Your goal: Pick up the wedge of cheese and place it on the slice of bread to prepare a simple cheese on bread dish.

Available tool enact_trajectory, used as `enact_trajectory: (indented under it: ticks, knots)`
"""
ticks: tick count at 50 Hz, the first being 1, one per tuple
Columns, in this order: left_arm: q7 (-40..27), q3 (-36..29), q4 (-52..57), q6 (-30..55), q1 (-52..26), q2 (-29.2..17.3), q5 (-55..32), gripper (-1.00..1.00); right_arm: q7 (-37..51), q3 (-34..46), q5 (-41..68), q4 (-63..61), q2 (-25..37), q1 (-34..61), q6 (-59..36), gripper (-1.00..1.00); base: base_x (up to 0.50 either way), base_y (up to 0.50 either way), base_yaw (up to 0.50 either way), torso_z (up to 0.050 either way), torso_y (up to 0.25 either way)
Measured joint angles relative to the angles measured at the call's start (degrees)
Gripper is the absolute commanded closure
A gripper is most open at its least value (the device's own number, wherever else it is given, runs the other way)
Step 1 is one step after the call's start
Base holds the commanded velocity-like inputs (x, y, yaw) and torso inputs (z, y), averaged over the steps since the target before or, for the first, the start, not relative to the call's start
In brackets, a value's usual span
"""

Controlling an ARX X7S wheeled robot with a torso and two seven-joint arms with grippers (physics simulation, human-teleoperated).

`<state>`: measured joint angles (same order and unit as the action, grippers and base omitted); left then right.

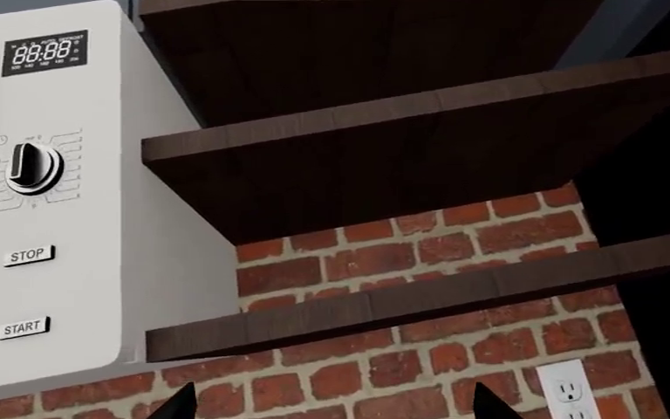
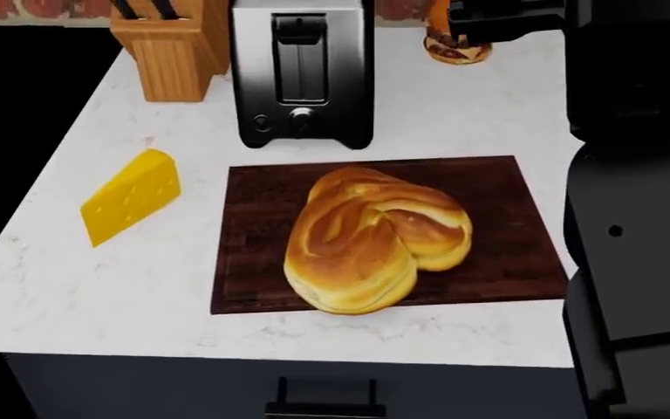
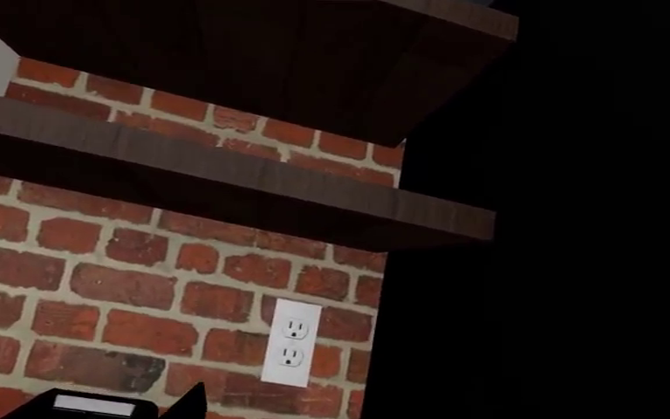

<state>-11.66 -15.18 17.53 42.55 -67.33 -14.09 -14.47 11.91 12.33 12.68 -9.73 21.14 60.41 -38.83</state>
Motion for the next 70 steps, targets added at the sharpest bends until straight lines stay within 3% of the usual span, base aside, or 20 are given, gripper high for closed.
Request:
enact_trajectory:
  ticks: [70]
  knots:
    - [-1.2, 0.2, -0.1, -0.3, -1.7, -0.4, -2.1, -1.0, 0.6, 0.8, 0.7, -2.9, 1.4, 0.2, -2.1, -1.0, 0.2, -0.06, 0.0, 0.0, 0.0]
